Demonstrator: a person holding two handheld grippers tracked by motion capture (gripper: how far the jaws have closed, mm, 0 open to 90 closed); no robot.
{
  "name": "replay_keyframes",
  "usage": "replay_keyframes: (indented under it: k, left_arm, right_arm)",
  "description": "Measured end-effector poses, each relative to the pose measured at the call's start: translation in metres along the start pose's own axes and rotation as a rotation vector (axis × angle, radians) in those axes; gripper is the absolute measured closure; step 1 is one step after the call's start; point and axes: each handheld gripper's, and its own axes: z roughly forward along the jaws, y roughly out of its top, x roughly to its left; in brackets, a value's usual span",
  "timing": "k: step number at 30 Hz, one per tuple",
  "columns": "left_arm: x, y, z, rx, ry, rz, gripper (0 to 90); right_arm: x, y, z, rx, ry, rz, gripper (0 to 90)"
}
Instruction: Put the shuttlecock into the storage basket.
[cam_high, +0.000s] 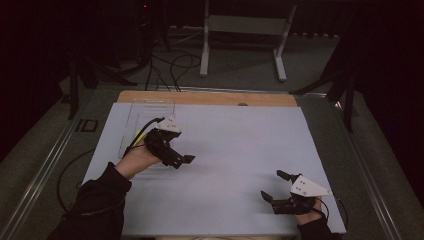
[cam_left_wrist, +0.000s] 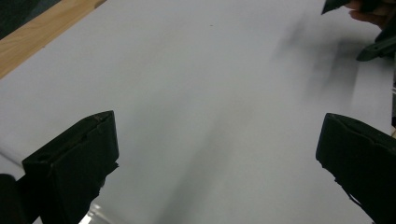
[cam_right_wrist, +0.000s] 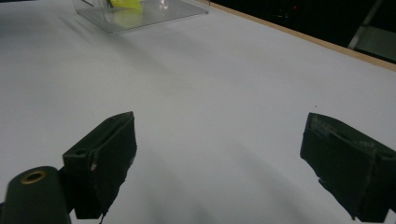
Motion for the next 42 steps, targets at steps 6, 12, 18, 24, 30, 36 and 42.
replay_keyframes:
  k: [6,12,18,24,30,36,42]
  left_arm:
    - [-0.009,-0.008,0.005,-0.018,-0.024,0.01,0.0]
    - [-0.016,-0.024,0.008,-0.011,-0.032,0.01,0.0]
    - [-0.02,-0.037,0.008,-0.021,-0.046,0.007,0.0]
    - [-0.026,-0.053,0.009,-0.009,-0.055,0.019,0.0]
    - [-0.028,-0.065,0.009,-0.013,-0.08,0.007,0.0]
    - [-0.029,-0.081,0.009,-0.014,-0.064,-0.008,0.0]
    - [-0.029,-0.097,0.007,-0.026,-0.058,-0.029,0.0]
  right_arm:
    - [0.0,0.0,0.0,0.002,-0.001,0.001,10.6]
    - [0.0,0.0,0.0,0.001,-0.002,-0.002,10.6]
    - [0.0,0.0,0.0,0.003,0.001,-0.002,10.6]
    - [0.0,0.0,0.001,0.006,0.0,0.0,10.6]
    - [0.0,0.0,0.001,0.005,0.0,0.0,10.6]
    - [0.0,0.0,0.0,0.005,-0.001,-0.002,10.6]
    - [0.0,0.0,0.0,0.004,-0.001,0.0,10.6]
